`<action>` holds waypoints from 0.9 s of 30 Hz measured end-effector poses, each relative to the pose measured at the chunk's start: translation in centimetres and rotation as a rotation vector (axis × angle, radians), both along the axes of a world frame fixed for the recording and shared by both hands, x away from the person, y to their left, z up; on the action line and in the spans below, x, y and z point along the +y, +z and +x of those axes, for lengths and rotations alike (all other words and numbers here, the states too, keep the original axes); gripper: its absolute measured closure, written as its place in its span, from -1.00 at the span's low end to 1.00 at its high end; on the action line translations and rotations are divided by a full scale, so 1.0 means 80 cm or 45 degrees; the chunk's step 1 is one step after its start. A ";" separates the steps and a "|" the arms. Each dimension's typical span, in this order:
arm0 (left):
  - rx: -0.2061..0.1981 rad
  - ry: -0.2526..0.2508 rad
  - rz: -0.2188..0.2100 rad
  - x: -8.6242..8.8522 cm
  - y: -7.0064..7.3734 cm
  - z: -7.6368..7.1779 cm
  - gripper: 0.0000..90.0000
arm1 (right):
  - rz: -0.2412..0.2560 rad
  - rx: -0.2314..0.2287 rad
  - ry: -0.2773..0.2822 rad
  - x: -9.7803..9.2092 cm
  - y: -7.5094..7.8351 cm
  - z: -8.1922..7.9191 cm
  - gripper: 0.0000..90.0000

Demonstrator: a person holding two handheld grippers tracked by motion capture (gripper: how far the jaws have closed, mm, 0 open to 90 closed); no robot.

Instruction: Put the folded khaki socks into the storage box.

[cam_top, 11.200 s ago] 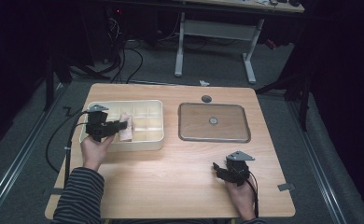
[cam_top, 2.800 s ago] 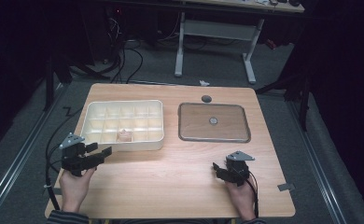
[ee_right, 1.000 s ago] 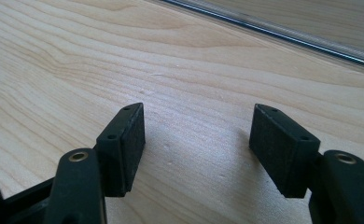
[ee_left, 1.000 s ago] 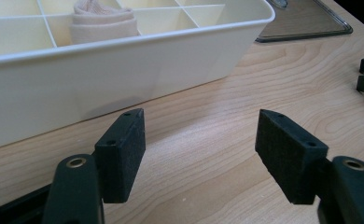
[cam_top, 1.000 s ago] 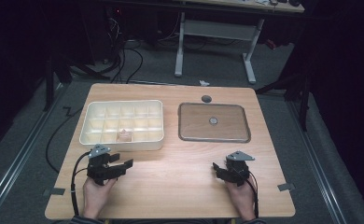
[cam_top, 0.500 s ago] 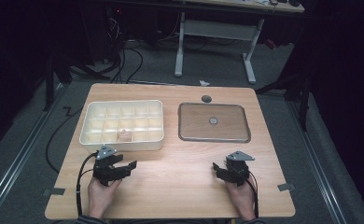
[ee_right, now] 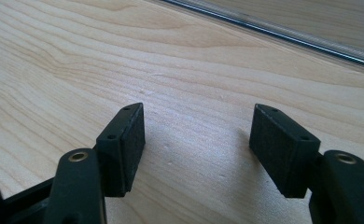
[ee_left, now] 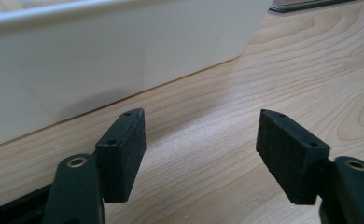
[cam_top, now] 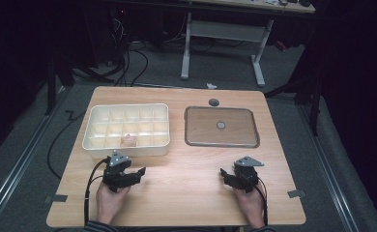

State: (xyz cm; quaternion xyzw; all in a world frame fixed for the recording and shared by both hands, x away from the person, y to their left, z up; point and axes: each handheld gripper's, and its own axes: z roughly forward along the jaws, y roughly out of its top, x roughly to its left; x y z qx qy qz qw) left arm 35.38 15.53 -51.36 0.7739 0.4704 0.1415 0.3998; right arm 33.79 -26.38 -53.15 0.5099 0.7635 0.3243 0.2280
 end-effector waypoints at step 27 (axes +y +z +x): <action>-0.031 0.056 0.116 -0.011 -0.015 0.008 -0.25 | 0.000 0.000 0.000 0.000 0.000 0.000 -0.20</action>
